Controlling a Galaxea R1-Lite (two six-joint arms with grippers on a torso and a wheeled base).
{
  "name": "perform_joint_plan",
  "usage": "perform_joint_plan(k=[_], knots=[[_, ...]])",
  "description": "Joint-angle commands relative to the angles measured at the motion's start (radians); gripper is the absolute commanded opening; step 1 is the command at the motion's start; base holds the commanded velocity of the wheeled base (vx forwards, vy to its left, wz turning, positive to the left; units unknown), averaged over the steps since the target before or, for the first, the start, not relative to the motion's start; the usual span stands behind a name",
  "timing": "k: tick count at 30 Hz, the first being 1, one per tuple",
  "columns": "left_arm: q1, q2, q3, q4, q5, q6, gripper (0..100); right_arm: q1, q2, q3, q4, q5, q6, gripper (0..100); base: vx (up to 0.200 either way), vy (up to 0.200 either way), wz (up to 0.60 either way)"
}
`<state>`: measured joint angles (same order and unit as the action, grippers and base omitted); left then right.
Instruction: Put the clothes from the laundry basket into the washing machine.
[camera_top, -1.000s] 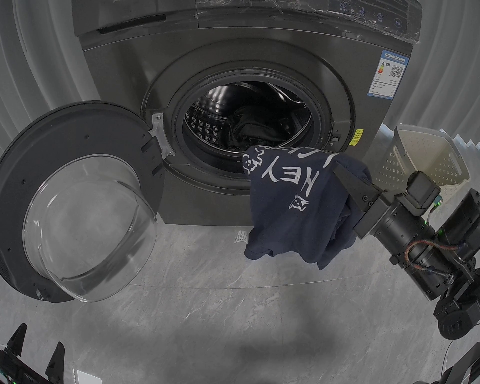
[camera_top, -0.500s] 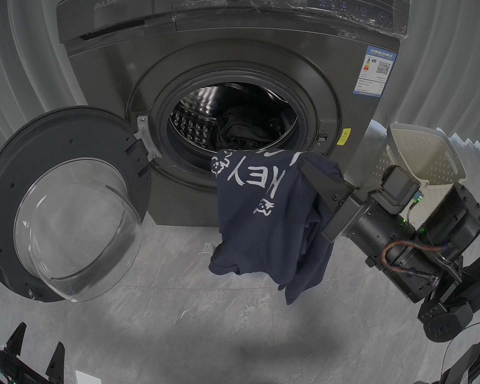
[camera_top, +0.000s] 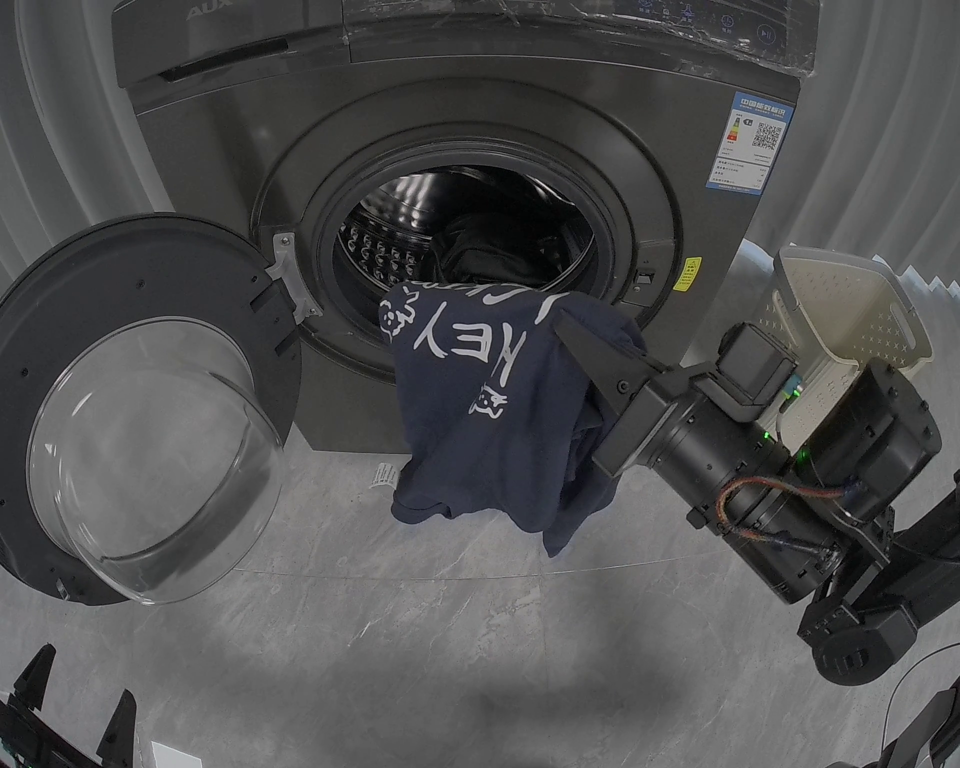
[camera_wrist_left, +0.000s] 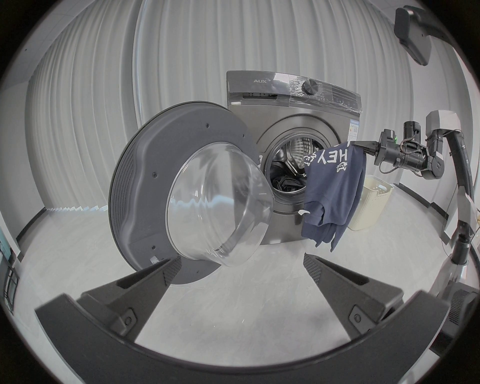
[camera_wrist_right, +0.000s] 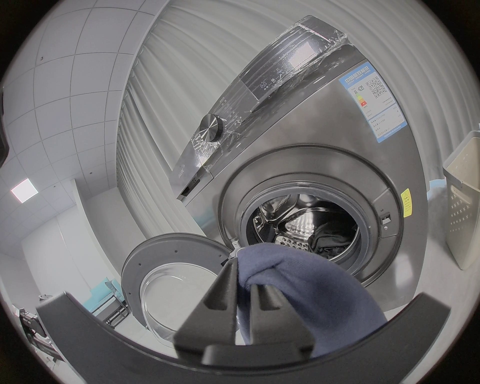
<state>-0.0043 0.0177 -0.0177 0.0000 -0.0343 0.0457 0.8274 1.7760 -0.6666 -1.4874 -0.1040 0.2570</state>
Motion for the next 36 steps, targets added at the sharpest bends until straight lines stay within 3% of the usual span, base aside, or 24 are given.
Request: perform_joint_plan(k=[1,4,12,23,25,26,28,29,31,32,34,36], knots=[[-0.002,-0.016,0.016,0.005,0.008,-0.029,100,-0.001,0.005,0.002,-0.004,0.000,0.002,0,0.000,0.000,0.00],[-0.002,-0.016,0.016,0.003,0.019,-0.056,100,-0.005,0.005,0.010,-0.005,0.000,0.005,0,0.067,0.000,0.00],[0.000,-0.016,0.016,0.002,0.017,-0.047,100,-0.007,0.005,0.013,-0.004,-0.002,0.004,0,0.200,0.000,0.00],[0.001,-0.018,0.016,-0.003,0.017,-0.040,100,-0.002,0.003,0.016,-0.005,-0.002,0.004,0,0.000,0.000,0.00],[0.003,-0.018,-0.008,-0.037,0.019,-0.058,100,-0.002,0.000,0.018,-0.005,-0.002,0.004,0,0.000,0.000,0.00],[-0.003,0.010,-0.157,-0.123,-0.007,-0.070,100,-0.001,0.000,0.019,-0.004,-0.002,0.004,0,0.000,0.000,0.00],[-0.037,0.096,-0.262,-0.091,-0.041,-0.087,100,0.001,0.002,0.010,-0.002,-0.002,0.002,0,0.000,0.000,0.00],[-0.043,0.108,-0.268,-0.080,-0.047,-0.089,100,0.001,0.003,0.009,-0.002,-0.002,0.002,0,0.000,0.000,0.00],[-0.100,0.183,-0.260,-0.034,-0.131,-0.090,100,0.002,0.005,-0.018,-0.002,-0.002,0.002,0,0.000,0.000,0.00],[-0.105,0.194,-0.255,-0.034,-0.142,-0.092,100,0.002,0.007,-0.021,-0.004,-0.002,0.002,0,0.000,0.000,0.00],[-0.128,0.321,-0.229,-0.054,-0.223,-0.095,100,0.001,0.016,-0.057,-0.004,-0.003,0.007,0,0.000,0.000,0.00],[-0.128,0.360,-0.228,-0.072,-0.240,-0.099,100,-0.002,0.020,-0.065,-0.004,-0.006,0.007,0,0.000,0.000,0.00]])
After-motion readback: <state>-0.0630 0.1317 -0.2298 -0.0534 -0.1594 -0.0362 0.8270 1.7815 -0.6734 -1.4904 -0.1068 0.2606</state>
